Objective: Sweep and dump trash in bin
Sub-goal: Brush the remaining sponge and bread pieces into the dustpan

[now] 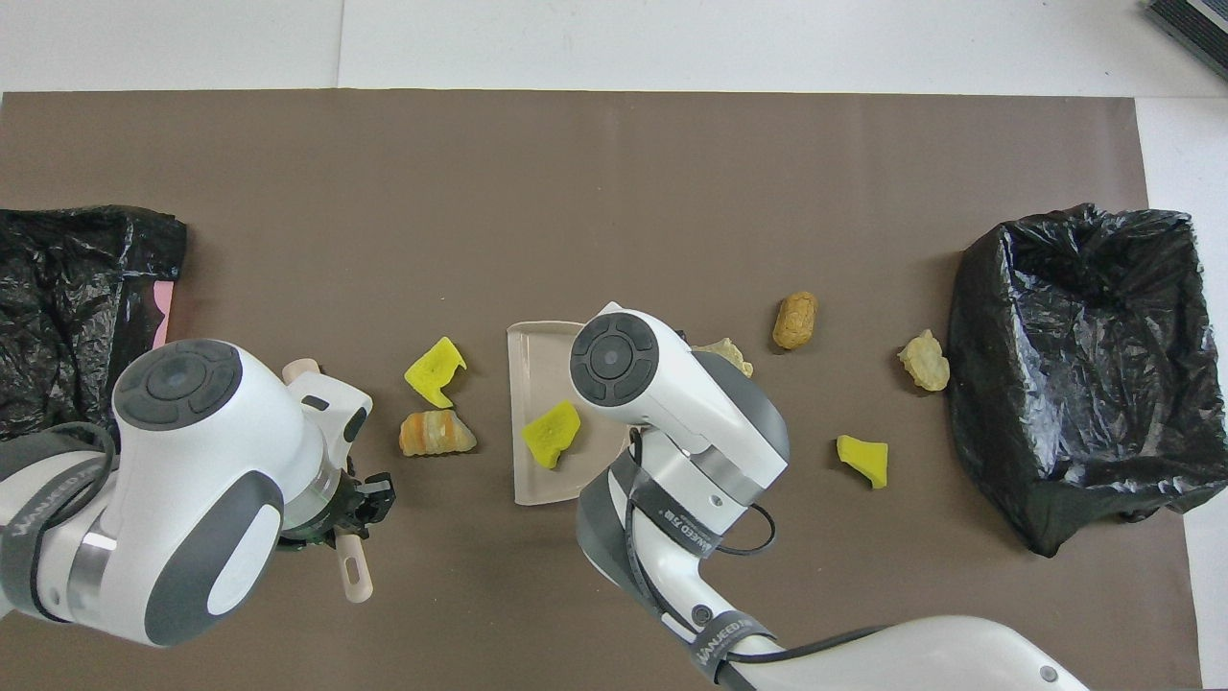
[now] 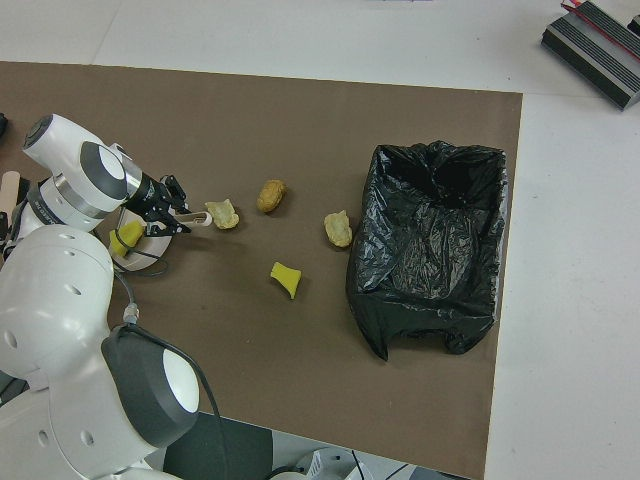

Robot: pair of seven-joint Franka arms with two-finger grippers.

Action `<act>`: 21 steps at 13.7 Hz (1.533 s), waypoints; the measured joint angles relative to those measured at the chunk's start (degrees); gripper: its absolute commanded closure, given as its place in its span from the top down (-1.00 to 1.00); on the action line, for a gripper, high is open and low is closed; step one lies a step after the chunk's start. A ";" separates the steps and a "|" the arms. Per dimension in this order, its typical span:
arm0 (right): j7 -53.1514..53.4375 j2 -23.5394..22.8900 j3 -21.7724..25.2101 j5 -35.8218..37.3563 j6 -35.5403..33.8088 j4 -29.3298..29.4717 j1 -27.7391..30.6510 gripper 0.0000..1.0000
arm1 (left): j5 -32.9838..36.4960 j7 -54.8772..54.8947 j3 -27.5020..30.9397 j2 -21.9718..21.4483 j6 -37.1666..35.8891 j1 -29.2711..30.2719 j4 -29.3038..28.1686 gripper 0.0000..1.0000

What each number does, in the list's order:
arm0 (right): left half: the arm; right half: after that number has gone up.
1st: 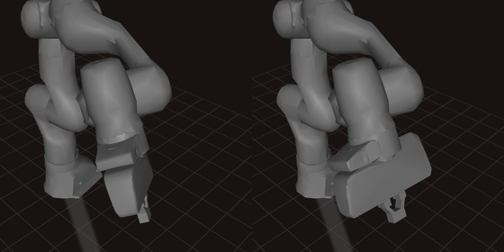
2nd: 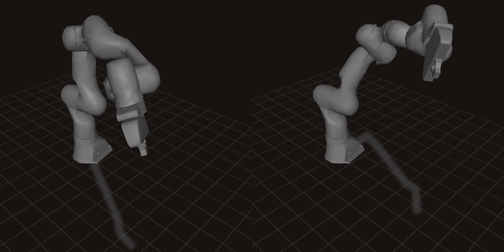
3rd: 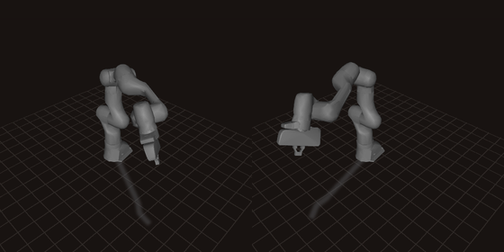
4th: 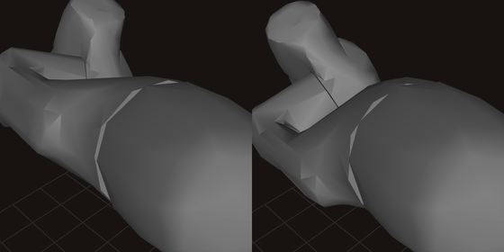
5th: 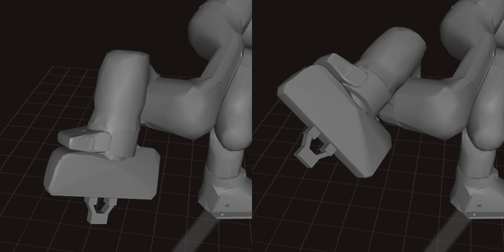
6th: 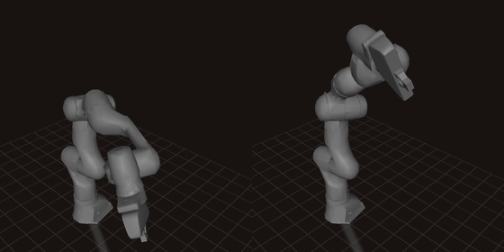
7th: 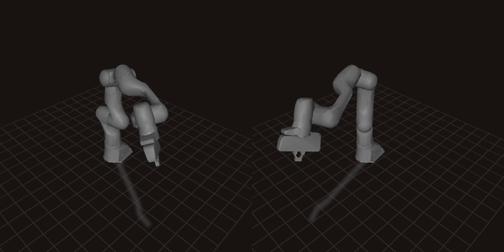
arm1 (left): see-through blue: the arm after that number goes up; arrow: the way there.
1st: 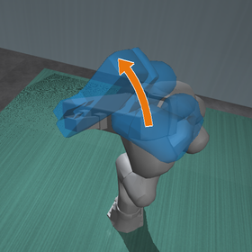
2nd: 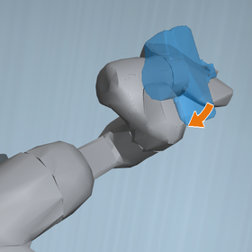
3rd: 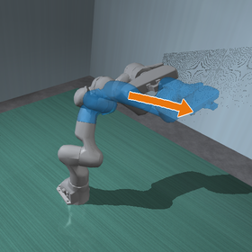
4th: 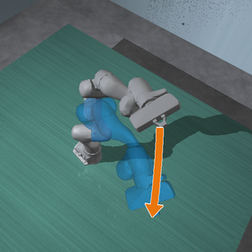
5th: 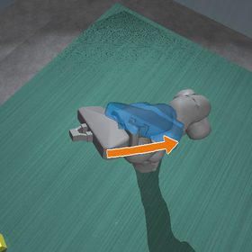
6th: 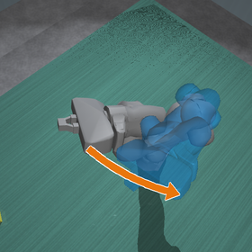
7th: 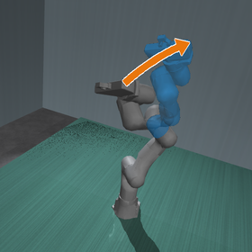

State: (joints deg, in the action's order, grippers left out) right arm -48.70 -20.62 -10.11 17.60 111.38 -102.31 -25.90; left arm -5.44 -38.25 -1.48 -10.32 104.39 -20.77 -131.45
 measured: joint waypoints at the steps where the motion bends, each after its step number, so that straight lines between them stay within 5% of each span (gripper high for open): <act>1: 0.00 0.11 -0.03 0.00 0.03 -0.30 -0.07 -1.00 | -0.16 0.65 -0.26 0.50 2.49 -0.18 -0.83 -1.00; 12: 1.30 0.76 -0.07 0.00 -0.04 -1.33 -0.85 -1.00 | -5.82 12.87 -0.80 4.93 17.67 -10.11 -1.22 -1.00; 21: 3.74 1.08 -0.10 0.00 -2.86 -1.31 -1.26 -1.00 | -8.31 13.74 -0.47 4.92 13.18 -15.79 1.55 -1.00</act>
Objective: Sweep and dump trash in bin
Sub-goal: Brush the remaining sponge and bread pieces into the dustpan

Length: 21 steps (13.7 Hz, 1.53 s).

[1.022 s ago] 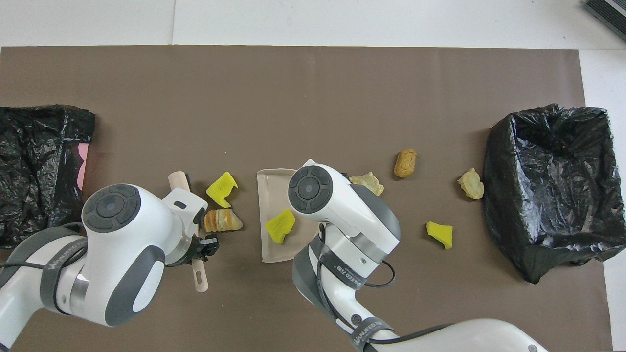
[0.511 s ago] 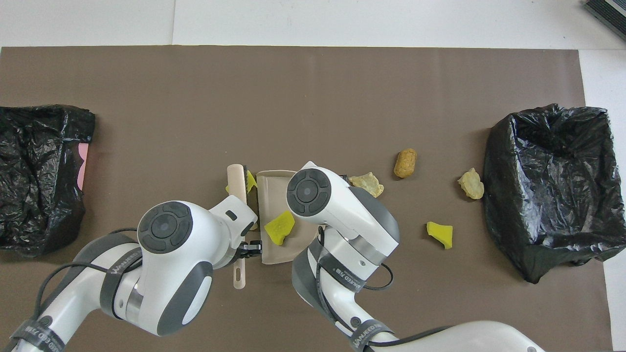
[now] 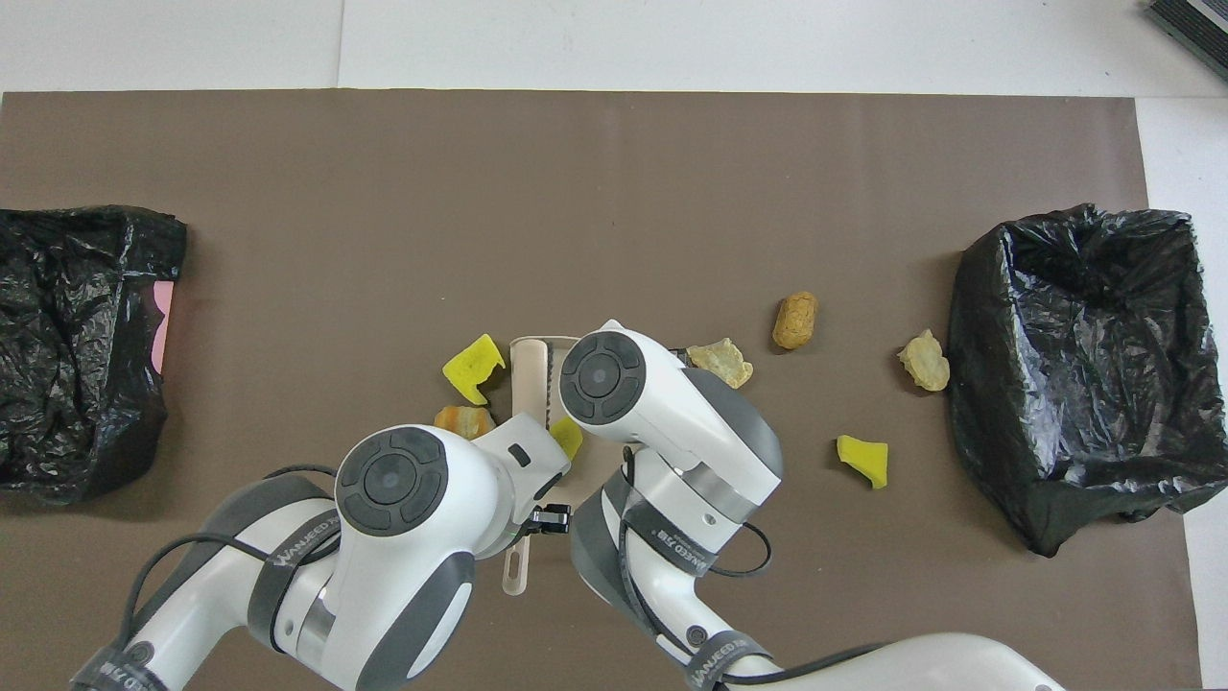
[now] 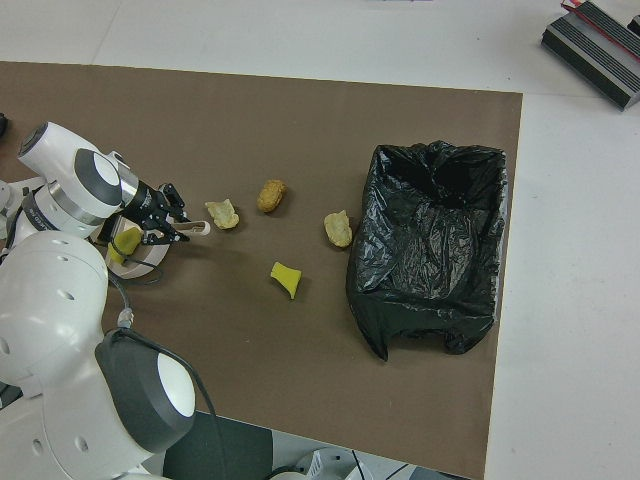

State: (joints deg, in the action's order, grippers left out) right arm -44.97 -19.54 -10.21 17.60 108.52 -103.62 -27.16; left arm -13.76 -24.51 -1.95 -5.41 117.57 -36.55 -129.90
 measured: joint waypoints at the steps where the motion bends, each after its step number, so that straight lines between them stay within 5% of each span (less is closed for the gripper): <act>1: 0.61 0.07 0.00 0.00 -0.36 0.00 -0.20 -1.00 | -0.03 -0.96 0.42 -0.01 -2.84 0.35 0.32 -1.00; 5: 1.33 0.15 0.00 0.00 -0.54 0.00 -0.27 -1.00 | 0.01 -2.00 1.16 -0.02 -11.14 6.74 2.19 -1.00; 10: 1.43 0.23 0.00 0.00 -0.66 0.00 -0.32 -1.00 | 0.68 0.04 1.51 -0.97 -12.85 16.02 2.74 -1.00; 15: 2.03 0.24 -0.01 0.00 -0.95 0.00 -0.44 -1.00 | 0.74 2.18 0.36 -0.42 -6.68 15.60 -2.36 -1.00; 21: 2.27 0.25 -0.01 0.00 -0.95 -0.01 -0.45 -1.00 | 0.68 2.39 -0.12 0.80 0.92 8.51 -3.53 -1.00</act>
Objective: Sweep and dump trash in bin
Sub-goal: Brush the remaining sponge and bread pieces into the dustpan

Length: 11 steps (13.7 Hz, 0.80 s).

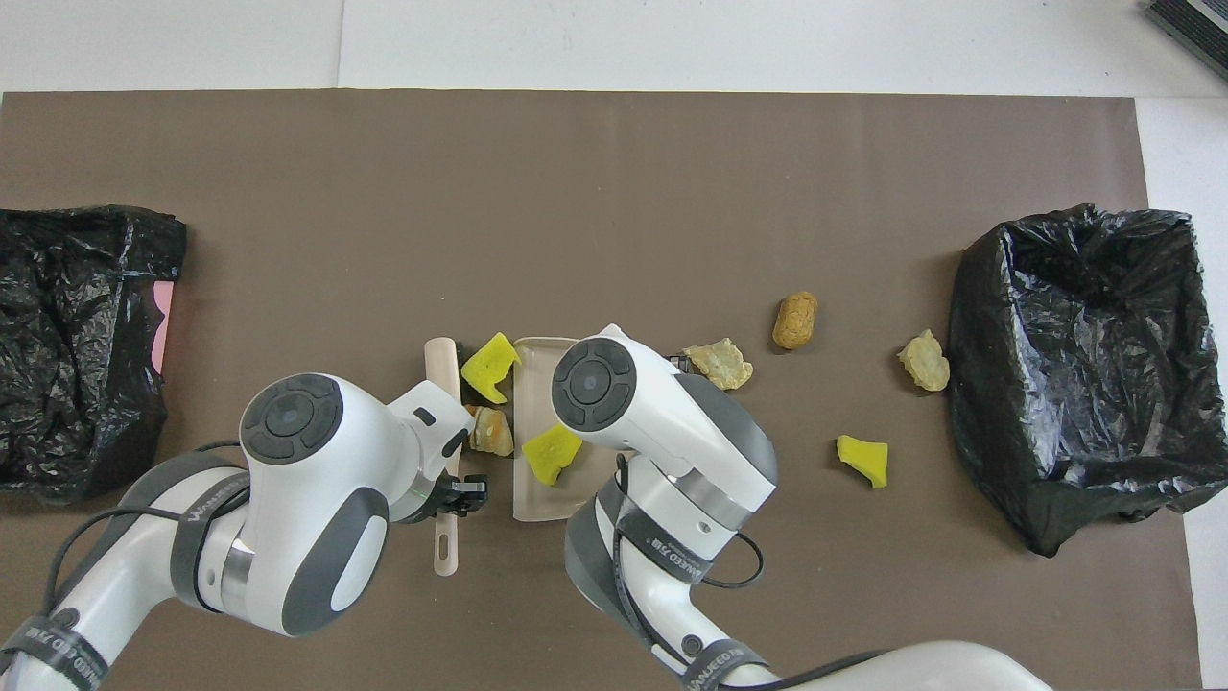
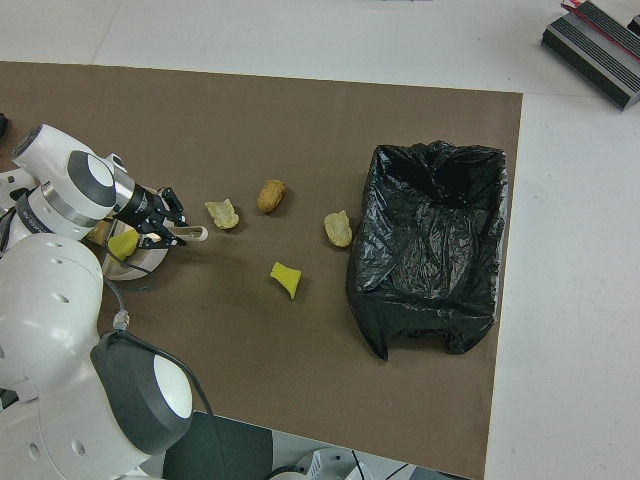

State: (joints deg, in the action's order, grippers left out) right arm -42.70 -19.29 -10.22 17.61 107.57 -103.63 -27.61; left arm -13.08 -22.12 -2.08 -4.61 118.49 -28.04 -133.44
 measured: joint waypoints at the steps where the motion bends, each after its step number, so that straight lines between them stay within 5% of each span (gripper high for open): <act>1: 0.16 0.00 0.00 0.00 0.00 -0.01 -0.01 -1.00 | -0.31 0.00 -0.06 0.00 0.89 -1.17 -0.01 -1.00; 7: 0.52 0.00 -0.01 0.00 -0.09 -0.04 -0.03 -1.00 | -5.80 4.83 -0.12 -0.01 2.95 -4.79 0.36 -1.00; 11: 0.83 0.12 0.00 0.54 -1.99 0.19 -0.04 -1.00 | -6.23 17.23 0.79 -0.69 -8.39 -3.60 3.61 -1.00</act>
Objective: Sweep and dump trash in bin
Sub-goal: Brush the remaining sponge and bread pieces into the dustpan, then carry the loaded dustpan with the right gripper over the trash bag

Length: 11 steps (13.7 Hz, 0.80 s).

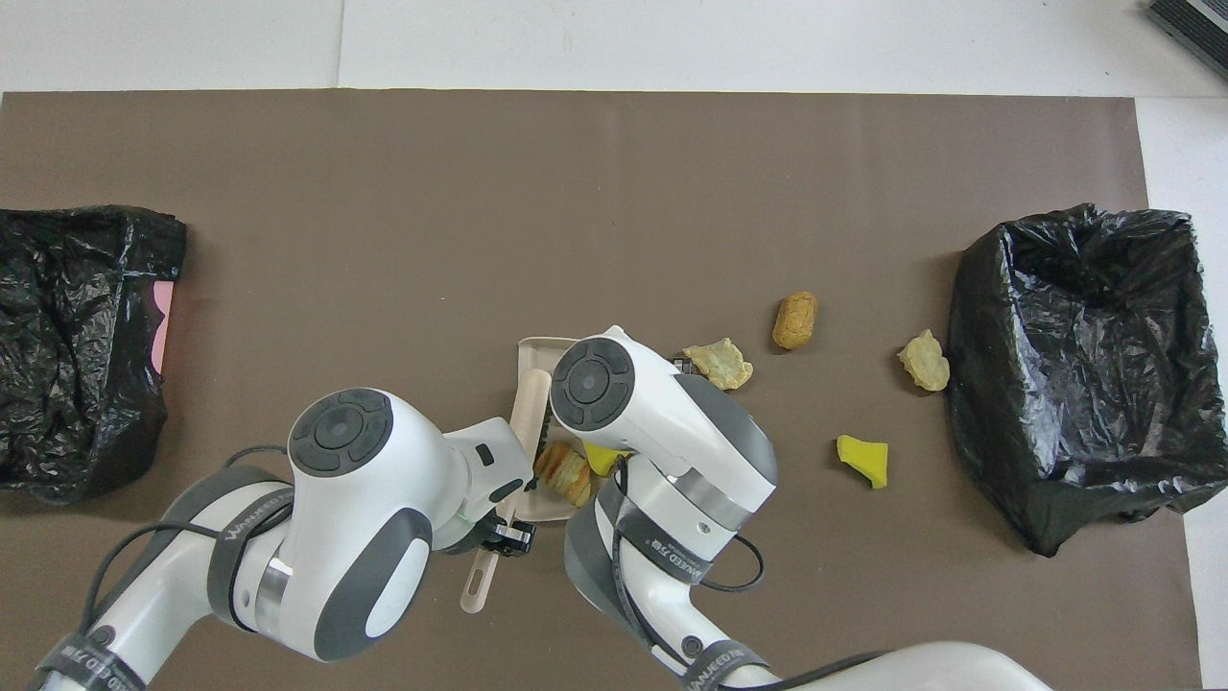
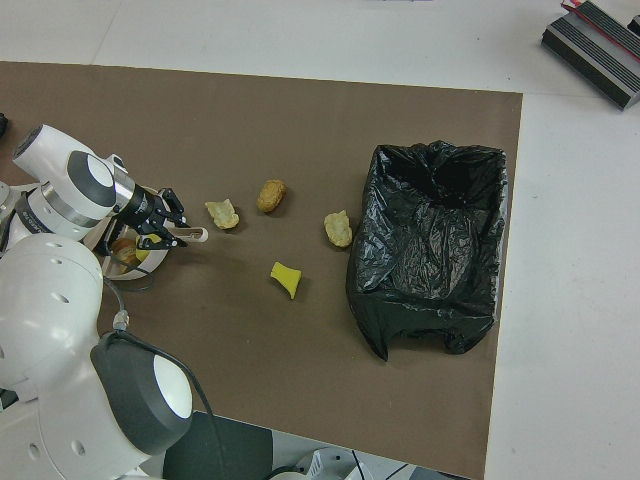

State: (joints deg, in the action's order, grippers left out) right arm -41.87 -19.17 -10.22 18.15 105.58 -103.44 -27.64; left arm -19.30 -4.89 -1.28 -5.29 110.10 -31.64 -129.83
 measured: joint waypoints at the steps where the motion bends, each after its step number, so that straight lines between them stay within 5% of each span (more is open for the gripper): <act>1: 0.01 0.10 0.00 0.30 -0.41 0.18 0.00 -1.00 | 0.00 0.85 0.16 -0.38 -1.50 1.10 1.06 -1.00; 11: -8.12 5.44 0.22 -1.18 -0.92 3.12 7.23 -1.00 | 1.73 -5.99 0.57 -7.67 -9.59 7.25 3.08 -1.00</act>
State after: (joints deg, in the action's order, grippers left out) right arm -49.99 -13.73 -10.00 16.97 104.66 -100.32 -20.42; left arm -17.58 -10.88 -0.71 -12.97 100.50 -24.39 -126.75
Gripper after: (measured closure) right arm 0.683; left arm 0.740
